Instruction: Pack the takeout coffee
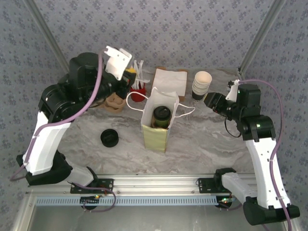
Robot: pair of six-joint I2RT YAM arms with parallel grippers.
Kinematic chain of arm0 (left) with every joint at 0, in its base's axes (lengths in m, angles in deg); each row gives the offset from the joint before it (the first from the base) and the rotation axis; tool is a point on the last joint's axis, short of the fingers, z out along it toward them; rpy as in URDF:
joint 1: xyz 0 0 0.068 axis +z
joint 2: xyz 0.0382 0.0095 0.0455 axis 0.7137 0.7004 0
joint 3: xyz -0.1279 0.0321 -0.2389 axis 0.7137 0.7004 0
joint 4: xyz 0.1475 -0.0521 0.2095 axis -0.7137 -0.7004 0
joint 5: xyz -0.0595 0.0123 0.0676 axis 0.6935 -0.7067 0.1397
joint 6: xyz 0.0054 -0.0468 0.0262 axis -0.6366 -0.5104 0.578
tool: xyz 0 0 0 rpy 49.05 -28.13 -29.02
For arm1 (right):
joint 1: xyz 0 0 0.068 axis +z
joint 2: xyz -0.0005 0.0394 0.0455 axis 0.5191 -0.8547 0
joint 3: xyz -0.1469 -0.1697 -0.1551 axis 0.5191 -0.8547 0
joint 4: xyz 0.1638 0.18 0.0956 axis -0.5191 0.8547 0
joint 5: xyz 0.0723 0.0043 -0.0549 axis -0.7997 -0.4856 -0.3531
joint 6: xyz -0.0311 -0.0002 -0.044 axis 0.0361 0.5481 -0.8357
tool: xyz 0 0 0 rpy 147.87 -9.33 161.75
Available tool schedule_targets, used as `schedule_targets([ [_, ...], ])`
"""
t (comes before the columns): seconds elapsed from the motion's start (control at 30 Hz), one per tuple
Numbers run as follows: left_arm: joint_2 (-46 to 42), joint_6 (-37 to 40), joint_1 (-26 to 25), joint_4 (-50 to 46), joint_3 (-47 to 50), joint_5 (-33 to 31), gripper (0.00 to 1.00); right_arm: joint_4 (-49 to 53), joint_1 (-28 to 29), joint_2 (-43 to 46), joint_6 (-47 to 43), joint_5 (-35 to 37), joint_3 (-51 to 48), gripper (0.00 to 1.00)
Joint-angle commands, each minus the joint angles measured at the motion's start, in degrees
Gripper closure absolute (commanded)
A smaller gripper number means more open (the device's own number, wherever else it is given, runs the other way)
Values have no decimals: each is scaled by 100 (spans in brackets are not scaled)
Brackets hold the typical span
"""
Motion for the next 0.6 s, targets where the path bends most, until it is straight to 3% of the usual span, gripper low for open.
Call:
schedule_targets([
  [0.0,322,-152,-219,-670,-7,86,87,-71,-90,-95,-230,77,353,54],
  [0.13,492,-303,-274,-716,428,265,86,-26,-110,-458,-376,77,729,54],
  [0.43,278,-641,-241,334,2267,526,85,-295,153,-1742,-628,54,1585,55],
  [0.5,288,-721,-216,393,2418,603,79,-179,304,-2150,-782,182,1953,57],
  [0.57,222,-787,-200,521,2610,736,56,38,576,-2507,-893,723,2337,58],
])
